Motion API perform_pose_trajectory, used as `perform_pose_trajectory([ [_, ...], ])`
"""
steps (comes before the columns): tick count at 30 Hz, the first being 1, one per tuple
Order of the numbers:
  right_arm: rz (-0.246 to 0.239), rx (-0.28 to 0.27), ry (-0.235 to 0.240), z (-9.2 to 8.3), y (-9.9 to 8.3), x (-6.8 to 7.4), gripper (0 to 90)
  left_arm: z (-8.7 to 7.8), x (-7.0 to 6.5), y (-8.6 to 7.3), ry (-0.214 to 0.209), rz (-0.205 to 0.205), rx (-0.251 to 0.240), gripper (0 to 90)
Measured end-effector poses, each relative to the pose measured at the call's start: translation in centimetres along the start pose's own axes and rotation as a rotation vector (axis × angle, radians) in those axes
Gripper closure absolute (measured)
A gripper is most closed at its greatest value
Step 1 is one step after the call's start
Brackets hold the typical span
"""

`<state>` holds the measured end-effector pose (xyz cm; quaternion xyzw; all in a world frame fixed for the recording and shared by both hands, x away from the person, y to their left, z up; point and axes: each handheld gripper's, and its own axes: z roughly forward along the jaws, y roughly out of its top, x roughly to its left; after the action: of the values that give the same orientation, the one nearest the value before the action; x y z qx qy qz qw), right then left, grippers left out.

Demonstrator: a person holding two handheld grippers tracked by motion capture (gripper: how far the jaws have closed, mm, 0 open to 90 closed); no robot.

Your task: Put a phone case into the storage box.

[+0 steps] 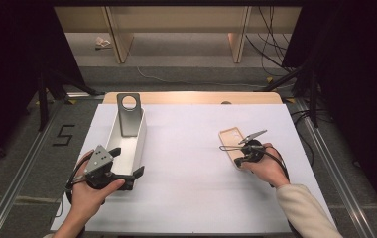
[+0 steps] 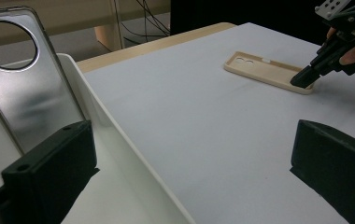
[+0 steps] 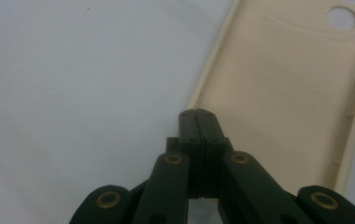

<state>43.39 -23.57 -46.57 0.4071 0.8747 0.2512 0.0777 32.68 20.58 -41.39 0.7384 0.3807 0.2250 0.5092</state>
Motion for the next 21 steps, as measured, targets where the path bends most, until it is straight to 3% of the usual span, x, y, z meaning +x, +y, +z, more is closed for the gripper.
perform_pose_trajectory([
  [21,-0.020,-0.010,0.039,1.7,2.1,2.4,90.0,0.0,0.0,0.0,-0.004,0.002,0.000,0.0],
])
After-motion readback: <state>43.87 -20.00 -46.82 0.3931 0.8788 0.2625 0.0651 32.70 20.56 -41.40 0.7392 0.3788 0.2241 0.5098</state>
